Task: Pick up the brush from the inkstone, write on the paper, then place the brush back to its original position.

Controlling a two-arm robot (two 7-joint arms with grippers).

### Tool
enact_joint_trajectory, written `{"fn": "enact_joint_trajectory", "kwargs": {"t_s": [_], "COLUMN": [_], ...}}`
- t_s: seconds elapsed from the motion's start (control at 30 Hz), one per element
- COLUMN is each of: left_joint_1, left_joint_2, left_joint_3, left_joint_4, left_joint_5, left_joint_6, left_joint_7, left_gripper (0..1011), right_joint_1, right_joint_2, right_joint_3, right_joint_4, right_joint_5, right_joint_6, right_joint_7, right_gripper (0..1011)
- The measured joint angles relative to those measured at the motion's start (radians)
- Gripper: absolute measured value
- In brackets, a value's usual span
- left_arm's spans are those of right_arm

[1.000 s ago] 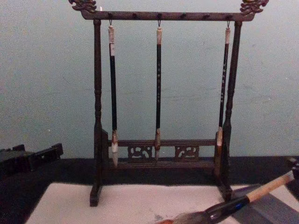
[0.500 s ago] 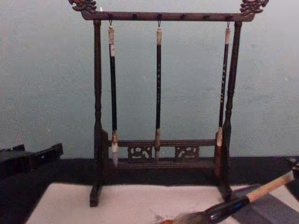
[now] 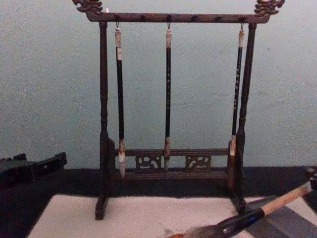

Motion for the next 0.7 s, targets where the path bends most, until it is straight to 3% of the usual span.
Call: {"fn": "enact_joint_trajectory", "kwargs": {"t_s": [0.2,0.4,0.7], "left_joint_1": [0.0,0.0,0.0], "left_joint_2": [0.0,0.0,0.0], "left_joint_3": [0.0,0.0,0.0], "left_joint_4": [0.0,0.0,0.0], "left_joint_5": [0.0,0.0,0.0], "left_joint_6": [0.0,0.0,0.0], "left_joint_7": [0.0,0.0,0.0], "left_gripper": [1002,1002,1002], "right_joint_1": [0.0,-0.02,-0.109], "right_joint_2": [-0.001,-0.018,-0.013], "right_joint_3": [0.001,0.034,0.088], "right_joint_4": [0.0,0.003,-0.08], "right_joint_5": [0.001,0.07,0.13], "right_joint_6": [0.0,0.004,0.007], "right_joint_7": [0.002,0.066,0.109], "right_gripper": [1002,1001,1001]}}
